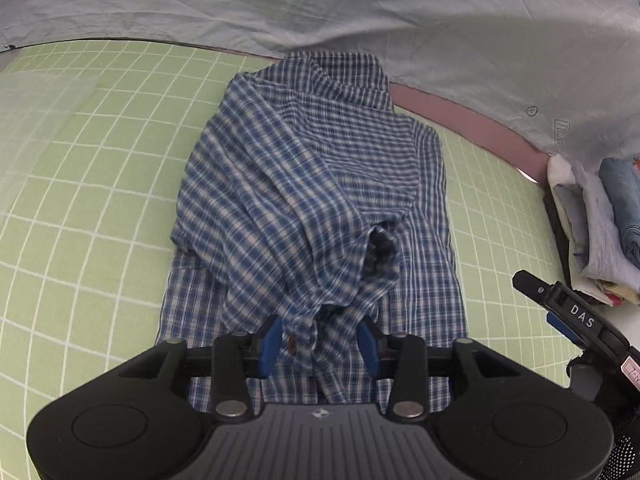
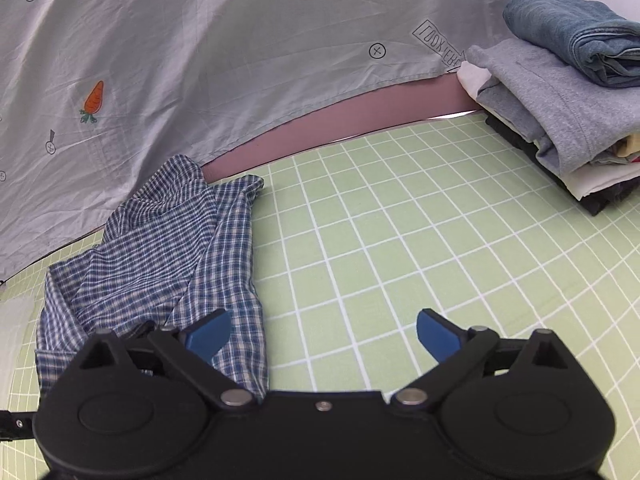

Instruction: Fold clothes

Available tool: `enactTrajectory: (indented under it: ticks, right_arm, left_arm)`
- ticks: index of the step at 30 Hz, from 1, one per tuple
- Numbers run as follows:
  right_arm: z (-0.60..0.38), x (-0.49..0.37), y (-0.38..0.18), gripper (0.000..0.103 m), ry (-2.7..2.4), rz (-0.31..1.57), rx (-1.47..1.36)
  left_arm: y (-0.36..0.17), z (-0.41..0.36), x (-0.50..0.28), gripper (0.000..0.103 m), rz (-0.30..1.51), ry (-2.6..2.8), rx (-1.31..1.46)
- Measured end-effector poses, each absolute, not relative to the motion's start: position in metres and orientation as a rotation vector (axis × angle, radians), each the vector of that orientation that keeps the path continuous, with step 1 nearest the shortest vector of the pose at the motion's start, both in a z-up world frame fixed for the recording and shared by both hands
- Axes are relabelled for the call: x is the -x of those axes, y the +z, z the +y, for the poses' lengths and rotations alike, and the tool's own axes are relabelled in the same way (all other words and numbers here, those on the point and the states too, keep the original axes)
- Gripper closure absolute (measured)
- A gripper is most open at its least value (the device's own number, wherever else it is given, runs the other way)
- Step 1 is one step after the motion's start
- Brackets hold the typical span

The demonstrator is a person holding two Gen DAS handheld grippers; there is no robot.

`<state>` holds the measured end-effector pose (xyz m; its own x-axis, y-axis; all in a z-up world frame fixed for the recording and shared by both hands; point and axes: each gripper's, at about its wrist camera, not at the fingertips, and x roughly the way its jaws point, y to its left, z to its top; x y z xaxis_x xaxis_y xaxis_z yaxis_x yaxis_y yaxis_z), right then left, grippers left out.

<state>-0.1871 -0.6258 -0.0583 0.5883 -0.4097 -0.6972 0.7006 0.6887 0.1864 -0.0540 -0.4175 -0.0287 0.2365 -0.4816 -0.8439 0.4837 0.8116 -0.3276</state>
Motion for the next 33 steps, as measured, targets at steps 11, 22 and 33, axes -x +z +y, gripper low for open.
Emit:
enactTrajectory:
  ticks: [11, 22, 33]
  right_arm:
    - [-0.580, 0.147, -0.050, 0.000, -0.482, 0.628, -0.452]
    - [-0.553, 0.113, -0.077, 0.000, -0.323, 0.729, -0.475]
    - [-0.548, 0.110, -0.091, 0.043, -0.262, 0.749, -0.533]
  left_arm:
    - [-0.028, -0.365, 0.037, 0.020, 1.140, -0.372, 0.018]
    - [-0.052, -0.352, 0.031, 0.019, 1.218, -0.323, -0.037]
    - [-0.072, -0.360, 0.023, 0.018, 1.278, -0.336, -0.068]
